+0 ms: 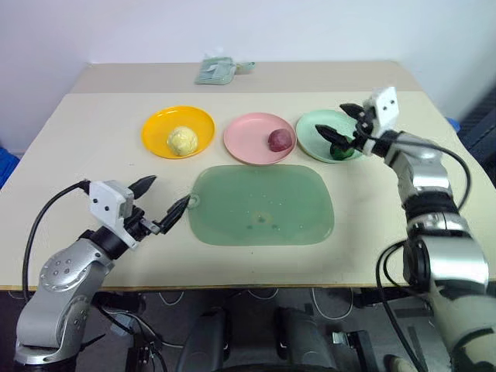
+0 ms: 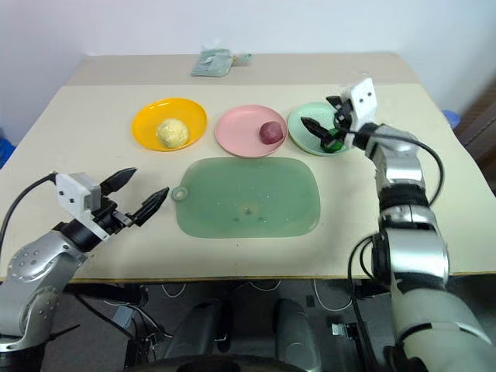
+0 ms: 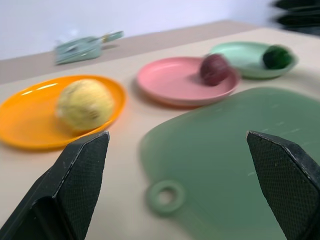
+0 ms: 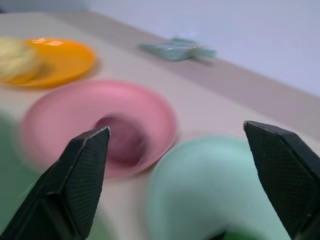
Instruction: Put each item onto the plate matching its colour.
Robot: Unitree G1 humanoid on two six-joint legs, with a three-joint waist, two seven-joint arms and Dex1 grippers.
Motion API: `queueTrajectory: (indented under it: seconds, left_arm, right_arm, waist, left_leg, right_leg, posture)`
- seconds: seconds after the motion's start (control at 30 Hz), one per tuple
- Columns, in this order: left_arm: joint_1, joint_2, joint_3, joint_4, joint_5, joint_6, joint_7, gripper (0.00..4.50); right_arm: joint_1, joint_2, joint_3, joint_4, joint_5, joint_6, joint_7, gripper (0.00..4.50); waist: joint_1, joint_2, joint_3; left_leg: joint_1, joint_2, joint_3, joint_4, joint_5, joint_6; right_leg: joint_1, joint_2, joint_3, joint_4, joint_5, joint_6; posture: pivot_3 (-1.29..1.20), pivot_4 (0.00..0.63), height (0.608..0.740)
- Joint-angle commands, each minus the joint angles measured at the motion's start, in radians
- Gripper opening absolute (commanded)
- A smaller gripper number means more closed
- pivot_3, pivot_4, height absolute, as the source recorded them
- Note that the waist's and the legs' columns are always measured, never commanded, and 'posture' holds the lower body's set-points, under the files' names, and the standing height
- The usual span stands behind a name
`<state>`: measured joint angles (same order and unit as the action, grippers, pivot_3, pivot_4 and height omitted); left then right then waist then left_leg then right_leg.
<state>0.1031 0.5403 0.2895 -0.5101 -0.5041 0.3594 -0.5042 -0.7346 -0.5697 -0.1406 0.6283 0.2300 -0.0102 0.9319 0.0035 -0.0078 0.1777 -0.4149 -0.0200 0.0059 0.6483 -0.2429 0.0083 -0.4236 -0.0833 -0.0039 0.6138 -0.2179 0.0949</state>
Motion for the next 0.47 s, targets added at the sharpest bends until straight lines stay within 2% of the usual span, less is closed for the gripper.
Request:
queueTrajectory:
  seconds: [0.03,0.2,0.3,0.47]
  left_arm:
    - [-0.03,-0.009,0.015,-0.004,0.009,-0.017,0.022,4.5]
    - [-0.047,0.008,0.005,-0.004,-0.009,0.014,-0.008,4.5]
    - [-0.048,0.03,0.006,0.0,-0.025,0.034,-0.042,4.5]
    - [-0.052,0.056,-0.006,0.002,-0.041,0.066,-0.083,4.5]
  right_arm:
    - [0.141,-0.036,-0.075,-0.311,0.099,0.134,-0.034,4.37]
    - [0.406,-0.076,-0.164,-0.63,0.197,0.298,-0.077,4.37]
    - [0.535,-0.096,-0.202,-0.755,0.233,0.35,-0.084,4.37]
    - [0.611,-0.095,-0.222,-0.822,0.254,0.378,-0.113,4.37]
  waist:
    - [0.002,0.001,0.0]
    - [0.004,0.001,0.0]
    - [0.008,0.001,0.0]
    - [0.006,0.001,0.0]
  left_leg:
    - [0.0,0.0,0.001,0.001,0.0,0.0]
    - [0.001,0.001,0.001,0.001,0.0,0.0]
    - [0.001,0.001,0.001,0.001,0.0,0.0]
    - [0.001,0.001,0.002,0.002,0.0,0.0]
  right_leg:
    - [-0.001,0.0,0.0,0.001,0.0,0.0]
    - [0.0,0.0,0.001,0.001,0.0,0.0]
    - [0.0,0.0,0.001,0.001,0.0,0.0]
    - [0.0,0.0,0.001,0.0,0.0,-0.001]
  posture:
    - [0.0,0.15,0.74]
    - [0.0,0.15,0.74]
    - [0.0,0.15,0.74]
    - [0.0,0.15,0.74]
